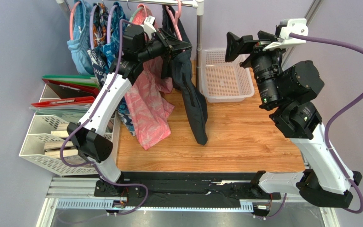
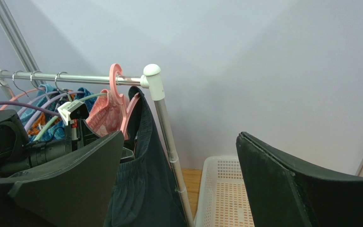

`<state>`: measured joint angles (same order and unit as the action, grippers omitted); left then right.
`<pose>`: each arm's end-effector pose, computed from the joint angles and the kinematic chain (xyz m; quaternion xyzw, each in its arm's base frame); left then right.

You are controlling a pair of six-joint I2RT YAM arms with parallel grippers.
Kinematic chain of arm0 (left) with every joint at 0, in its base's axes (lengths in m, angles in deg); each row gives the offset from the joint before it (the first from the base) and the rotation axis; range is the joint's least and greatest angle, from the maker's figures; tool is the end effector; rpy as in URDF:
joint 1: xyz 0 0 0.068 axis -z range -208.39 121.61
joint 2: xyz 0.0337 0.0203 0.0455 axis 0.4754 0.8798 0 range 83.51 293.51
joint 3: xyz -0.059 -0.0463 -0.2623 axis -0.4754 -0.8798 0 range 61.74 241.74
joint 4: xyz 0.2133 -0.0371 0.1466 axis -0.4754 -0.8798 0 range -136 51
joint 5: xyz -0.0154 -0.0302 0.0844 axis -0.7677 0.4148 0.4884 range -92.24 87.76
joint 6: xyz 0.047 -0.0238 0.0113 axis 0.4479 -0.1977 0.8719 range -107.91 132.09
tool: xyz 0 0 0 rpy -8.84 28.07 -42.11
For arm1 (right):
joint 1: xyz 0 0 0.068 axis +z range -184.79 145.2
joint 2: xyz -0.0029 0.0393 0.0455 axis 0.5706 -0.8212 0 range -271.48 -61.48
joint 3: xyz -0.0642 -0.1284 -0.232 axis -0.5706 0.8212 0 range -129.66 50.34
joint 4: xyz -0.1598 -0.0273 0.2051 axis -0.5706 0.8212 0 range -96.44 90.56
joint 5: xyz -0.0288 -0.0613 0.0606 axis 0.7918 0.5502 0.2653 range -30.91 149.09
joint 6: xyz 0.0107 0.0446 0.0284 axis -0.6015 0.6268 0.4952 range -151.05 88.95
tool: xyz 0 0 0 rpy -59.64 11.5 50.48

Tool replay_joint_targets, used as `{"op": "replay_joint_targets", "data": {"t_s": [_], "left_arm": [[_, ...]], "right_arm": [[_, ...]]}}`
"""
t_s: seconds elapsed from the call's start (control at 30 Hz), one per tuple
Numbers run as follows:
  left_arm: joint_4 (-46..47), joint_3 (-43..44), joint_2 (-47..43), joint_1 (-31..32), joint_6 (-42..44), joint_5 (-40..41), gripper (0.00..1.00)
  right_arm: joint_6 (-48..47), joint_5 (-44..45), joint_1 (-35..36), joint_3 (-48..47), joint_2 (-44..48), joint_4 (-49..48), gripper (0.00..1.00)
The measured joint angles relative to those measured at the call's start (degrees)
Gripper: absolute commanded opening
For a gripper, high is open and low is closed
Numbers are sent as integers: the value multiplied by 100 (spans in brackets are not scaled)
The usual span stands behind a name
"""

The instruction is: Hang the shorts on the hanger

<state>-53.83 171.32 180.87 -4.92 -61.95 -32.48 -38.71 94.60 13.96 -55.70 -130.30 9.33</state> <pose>0.3463 -0.1699 0.4811 -0.1352 0.7081 -0.6258 0.2978 0.1337 0.1211 0.5932 -0.0314 0.5917 0.1154 0.7972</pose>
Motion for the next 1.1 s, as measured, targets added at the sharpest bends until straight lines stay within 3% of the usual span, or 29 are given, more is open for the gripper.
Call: {"op": "replay_joint_targets", "data": {"t_s": [0.13, 0.23, 0.33, 0.53, 0.9, 1.0, 1.1], "left_arm": [[-74, -2, 68, -153, -61, -28, 0], [-83, -13, 68, -302, -70, -31, 25], [-55, -96, 55, -374, -28, -31, 64], [-286, -267, -210, -398, 317, 76, 89], [-1187, -393, -1375, -636, 1281, 699, 93], [-1543, -323, -1585, -640, 1891, 763, 99], [-1969, -46, -1624, -638, 2699, 627, 99]], "right_arm": [[-28, 0, -39, 162, 0, -24, 94], [-37, -4, -46, 225, -4, -20, 94], [-39, -4, -46, 225, -9, -24, 94], [-37, -4, -46, 240, -9, -35, 94], [-37, -4, -48, 356, 120, -55, 94], [-74, -28, -76, 562, 304, -66, 95], [-118, -153, -173, 879, 568, -26, 98]]}}
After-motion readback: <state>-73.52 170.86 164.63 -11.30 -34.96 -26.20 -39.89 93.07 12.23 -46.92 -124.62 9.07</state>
